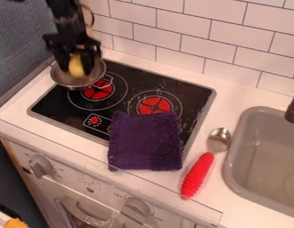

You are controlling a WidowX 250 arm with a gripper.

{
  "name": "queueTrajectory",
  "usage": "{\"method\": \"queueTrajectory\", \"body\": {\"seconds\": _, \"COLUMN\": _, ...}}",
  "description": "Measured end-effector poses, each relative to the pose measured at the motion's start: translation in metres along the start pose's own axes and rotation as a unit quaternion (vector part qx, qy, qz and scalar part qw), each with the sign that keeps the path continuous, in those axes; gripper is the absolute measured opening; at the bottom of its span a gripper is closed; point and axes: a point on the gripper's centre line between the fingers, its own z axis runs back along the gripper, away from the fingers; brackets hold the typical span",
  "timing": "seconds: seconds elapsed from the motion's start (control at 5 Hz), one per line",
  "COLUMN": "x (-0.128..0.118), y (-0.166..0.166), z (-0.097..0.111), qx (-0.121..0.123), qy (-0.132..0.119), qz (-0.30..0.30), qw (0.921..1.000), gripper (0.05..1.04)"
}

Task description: Remove the yellow object from the pot and move it above the right burner.

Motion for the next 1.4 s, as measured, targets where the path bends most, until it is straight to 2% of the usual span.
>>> {"method": "queueTrajectory", "body": {"seconds": 0.2, "x": 0.007, "y": -0.007, "z": 0.029, "qx": 0.001, "qy": -0.036, "qz": -0.011, "qw": 0.9993, "gripper": 0.674}}
{"method": "queueTrajectory", "body": {"seconds": 0.4, "x": 0.007, "y": -0.031, "z": 0.046, "qx": -0.01, "qy": -0.055, "qz": -0.038, "qw": 0.9977, "gripper": 0.674}}
{"method": "queueTrajectory", "body": {"seconds": 0.6, "x": 0.004, "y": -0.063, "z": 0.053, "qx": -0.034, "qy": -0.06, "qz": -0.075, "qw": 0.9948, "gripper": 0.674}}
{"method": "queueTrajectory", "body": {"seconds": 0.8, "x": 0.0, "y": -0.121, "z": 0.055, "qx": -0.046, "qy": -0.056, "qz": -0.161, "qw": 0.9843, "gripper": 0.674}}
{"method": "queueTrajectory", "body": {"seconds": 1.0, "x": -0.008, "y": -0.17, "z": 0.044, "qx": -0.082, "qy": -0.05, "qz": -0.216, "qw": 0.9718, "gripper": 0.674}}
{"method": "queueTrajectory", "body": {"seconds": 1.2, "x": -0.01, "y": -0.194, "z": 0.026, "qx": -0.099, "qy": -0.033, "qz": -0.241, "qw": 0.965, "gripper": 0.674}}
{"method": "queueTrajectory", "body": {"seconds": 1.4, "x": -0.016, "y": -0.202, "z": 0.009, "qx": -0.103, "qy": -0.016, "qz": -0.257, "qw": 0.9608, "gripper": 0.674}}
